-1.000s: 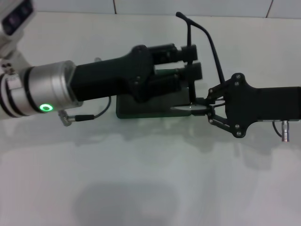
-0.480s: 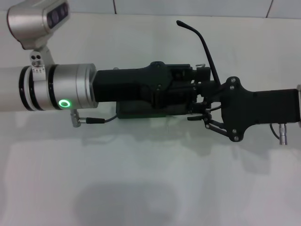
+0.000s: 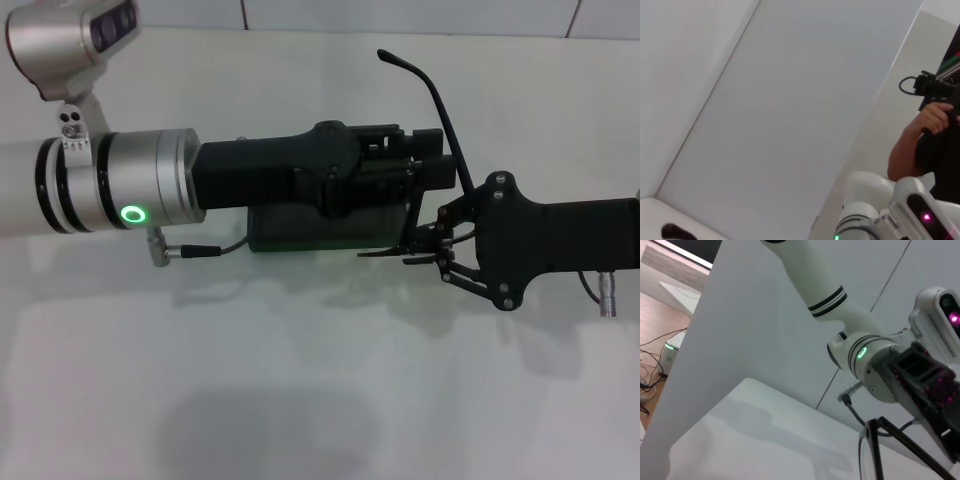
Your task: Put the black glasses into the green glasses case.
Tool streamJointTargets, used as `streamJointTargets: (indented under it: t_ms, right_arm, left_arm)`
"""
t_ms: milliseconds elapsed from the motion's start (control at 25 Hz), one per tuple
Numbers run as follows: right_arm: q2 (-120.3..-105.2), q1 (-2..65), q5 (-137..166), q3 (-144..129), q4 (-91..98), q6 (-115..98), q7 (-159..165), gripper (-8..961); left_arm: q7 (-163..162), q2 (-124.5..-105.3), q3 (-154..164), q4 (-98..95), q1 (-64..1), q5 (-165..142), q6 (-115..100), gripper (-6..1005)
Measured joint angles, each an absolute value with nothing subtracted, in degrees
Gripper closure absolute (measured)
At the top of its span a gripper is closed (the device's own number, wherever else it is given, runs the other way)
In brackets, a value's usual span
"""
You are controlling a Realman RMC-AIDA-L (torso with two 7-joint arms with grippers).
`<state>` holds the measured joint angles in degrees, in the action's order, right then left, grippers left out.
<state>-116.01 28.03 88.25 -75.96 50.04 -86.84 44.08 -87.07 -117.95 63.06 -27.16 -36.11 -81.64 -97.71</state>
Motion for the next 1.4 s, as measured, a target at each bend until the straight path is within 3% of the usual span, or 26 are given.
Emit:
streamJointTargets:
  t_ms: [720, 1080, 1400]
  right_arm:
    - [-116.01, 28.35, 88.24, -75.93, 50.56, -86.56, 43.87, 805]
    - [-115.65, 24.89, 82.89, -73.13, 50.53, -96.68, 37.38, 799]
    - [-116.11, 29.26, 78.68, -79.50, 42.34, -103.88, 37.70, 793]
  left_arm:
    - [-88.64, -118.39, 63.48, -27.16, -36.71, -85.18, -96.71, 511]
    - [-88.85, -117.55, 59.95, -27.15, -34.53, -86.25, -88.92, 512]
    - [-85.10, -119.66, 60.17, -25.94, -36.14, -85.74, -80.78, 512]
